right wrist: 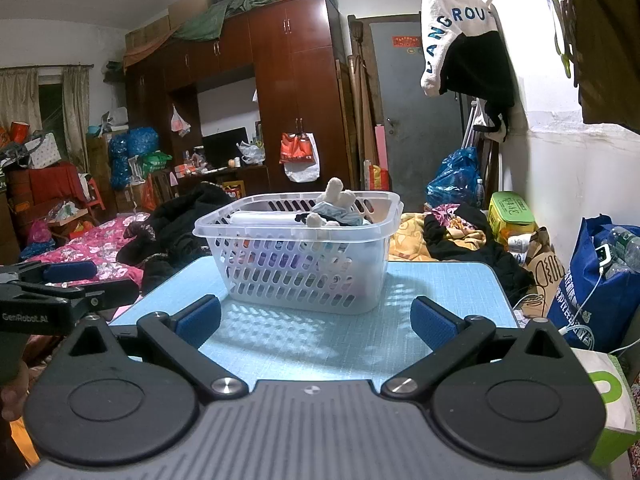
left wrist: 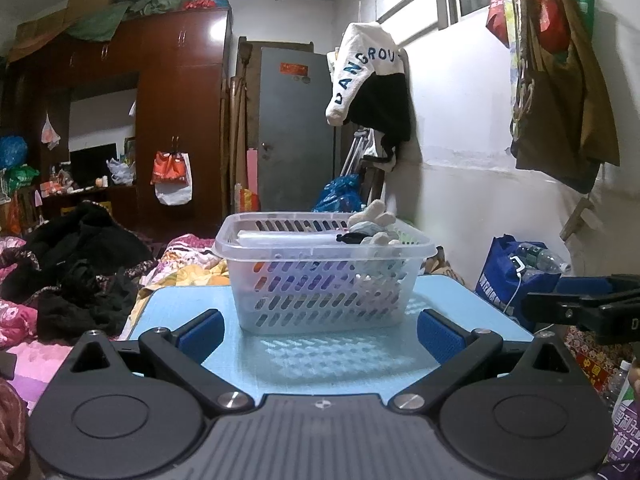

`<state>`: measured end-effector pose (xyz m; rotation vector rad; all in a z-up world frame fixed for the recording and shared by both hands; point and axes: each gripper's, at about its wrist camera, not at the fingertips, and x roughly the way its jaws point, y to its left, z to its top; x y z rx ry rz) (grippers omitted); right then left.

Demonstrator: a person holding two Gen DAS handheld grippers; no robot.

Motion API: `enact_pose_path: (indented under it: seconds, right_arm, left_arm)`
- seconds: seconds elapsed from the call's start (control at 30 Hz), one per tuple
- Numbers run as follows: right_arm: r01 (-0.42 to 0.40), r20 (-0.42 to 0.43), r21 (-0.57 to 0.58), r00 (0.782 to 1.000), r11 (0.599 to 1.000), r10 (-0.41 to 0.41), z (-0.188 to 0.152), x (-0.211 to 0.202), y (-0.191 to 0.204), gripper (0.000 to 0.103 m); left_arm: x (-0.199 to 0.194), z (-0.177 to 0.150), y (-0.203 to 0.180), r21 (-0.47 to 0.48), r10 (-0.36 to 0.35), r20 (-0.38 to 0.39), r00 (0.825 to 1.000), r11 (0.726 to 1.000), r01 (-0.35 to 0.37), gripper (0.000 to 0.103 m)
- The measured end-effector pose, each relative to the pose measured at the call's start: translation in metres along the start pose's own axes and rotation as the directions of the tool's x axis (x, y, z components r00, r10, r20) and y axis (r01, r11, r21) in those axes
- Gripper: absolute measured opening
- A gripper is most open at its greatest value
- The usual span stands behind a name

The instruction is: Organize objects

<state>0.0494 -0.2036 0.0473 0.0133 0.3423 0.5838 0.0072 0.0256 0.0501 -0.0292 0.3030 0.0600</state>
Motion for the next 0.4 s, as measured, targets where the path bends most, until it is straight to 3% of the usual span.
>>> enact_pose_path:
  seconds: [0.4]
  right_arm:
    - [-0.001, -0.007, -0.001, 1.0, 1.0, 0.001, -0.0035, 0.0017, 0.0002, 0.103]
  left_arm:
    - [-0.0026, -0.0012, -0.006, 0.032, -0.003, 0.025, 1.0, 0.999, 0.002, 0.103]
